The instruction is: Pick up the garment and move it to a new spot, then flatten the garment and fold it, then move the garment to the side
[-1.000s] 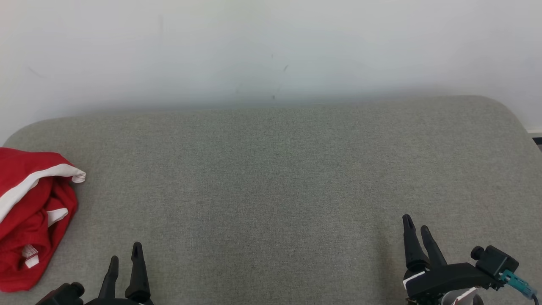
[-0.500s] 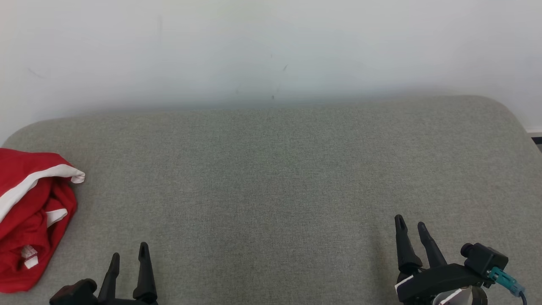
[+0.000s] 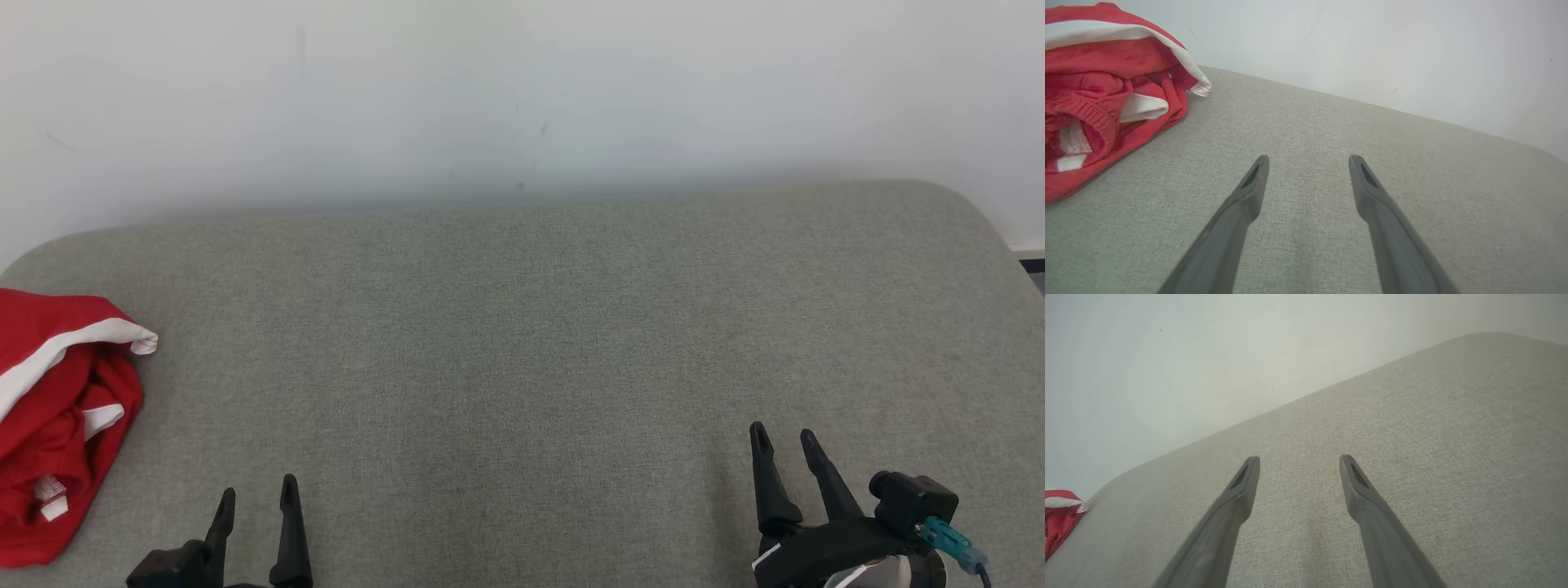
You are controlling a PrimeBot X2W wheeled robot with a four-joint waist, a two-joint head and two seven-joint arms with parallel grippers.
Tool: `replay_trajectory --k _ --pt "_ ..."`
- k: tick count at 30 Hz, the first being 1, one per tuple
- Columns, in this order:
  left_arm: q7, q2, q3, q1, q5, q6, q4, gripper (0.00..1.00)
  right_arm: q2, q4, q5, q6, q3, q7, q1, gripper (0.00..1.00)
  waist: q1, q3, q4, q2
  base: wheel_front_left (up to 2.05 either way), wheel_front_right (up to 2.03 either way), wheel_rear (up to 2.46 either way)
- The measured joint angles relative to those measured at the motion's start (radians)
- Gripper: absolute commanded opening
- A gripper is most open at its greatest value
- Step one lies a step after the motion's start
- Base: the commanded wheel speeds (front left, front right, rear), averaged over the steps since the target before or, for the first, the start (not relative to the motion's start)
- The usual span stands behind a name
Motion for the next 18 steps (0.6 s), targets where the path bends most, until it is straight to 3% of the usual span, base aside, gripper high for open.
replay_trajectory --k 18 --pt "-0.037 0.016 -0.018 0.008 0.162 0.042 0.005 1.0 0.003 0.026 -0.198 0.0 -0.021 -0.039 -0.004 1.0 0.0 0.001 -0.001 0.0 0.0 0.0 0.0"
